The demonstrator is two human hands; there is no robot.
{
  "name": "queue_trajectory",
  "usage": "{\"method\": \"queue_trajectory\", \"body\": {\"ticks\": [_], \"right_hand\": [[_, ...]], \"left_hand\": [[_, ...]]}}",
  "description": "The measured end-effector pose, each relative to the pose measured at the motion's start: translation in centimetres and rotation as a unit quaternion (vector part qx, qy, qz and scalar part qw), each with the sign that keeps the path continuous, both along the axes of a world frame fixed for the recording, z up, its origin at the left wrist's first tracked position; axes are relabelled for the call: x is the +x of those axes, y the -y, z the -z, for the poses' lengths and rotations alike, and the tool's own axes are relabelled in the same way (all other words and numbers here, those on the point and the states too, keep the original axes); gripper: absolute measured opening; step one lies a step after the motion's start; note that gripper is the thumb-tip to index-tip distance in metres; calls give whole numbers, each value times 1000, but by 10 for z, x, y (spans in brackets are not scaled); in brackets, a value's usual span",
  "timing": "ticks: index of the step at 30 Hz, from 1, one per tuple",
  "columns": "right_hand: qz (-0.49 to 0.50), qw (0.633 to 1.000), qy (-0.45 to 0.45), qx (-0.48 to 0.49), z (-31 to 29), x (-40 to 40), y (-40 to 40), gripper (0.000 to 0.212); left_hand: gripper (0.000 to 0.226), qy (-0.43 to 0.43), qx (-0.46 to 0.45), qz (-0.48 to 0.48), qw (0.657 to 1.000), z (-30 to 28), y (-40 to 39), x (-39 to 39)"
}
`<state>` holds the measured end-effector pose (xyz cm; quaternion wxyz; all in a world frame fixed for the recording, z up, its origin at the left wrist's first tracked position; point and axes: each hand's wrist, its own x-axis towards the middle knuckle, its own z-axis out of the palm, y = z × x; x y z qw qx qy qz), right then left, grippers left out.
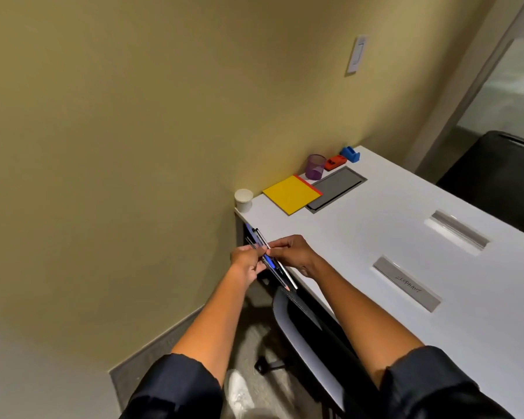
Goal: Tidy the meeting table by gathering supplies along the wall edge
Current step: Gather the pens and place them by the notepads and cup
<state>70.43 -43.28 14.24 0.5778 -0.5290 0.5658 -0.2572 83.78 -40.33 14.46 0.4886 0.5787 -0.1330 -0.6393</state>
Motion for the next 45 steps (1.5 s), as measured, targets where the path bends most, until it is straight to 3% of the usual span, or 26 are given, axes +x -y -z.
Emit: {"method": "queue_trajectory", "body": {"ticks": [4, 8, 19, 30, 35, 45], "right_hand": [[-1, 1000, 3, 8, 10, 29, 38, 28], [23, 1000, 12, 17, 16, 41, 87, 24], [115, 993, 4, 35, -2, 44, 183, 22], [257, 966, 25, 18, -11, 39, 243, 22], [309, 950, 20, 29, -8, 41, 258, 22], [343, 936, 35, 66, 6, 30, 311, 23]], "left_hand": [[20, 11, 22, 16, 1000, 14, 46, 31], [10, 13, 33, 35, 999, 16, 102, 43], [14, -6, 34, 157, 987, 4, 223, 45], [24, 2, -4, 357, 934, -13, 322, 41], [20, 1, 2, 389, 921, -9, 343, 39], [27, -18, 58, 362, 930, 1, 395, 19]]}}
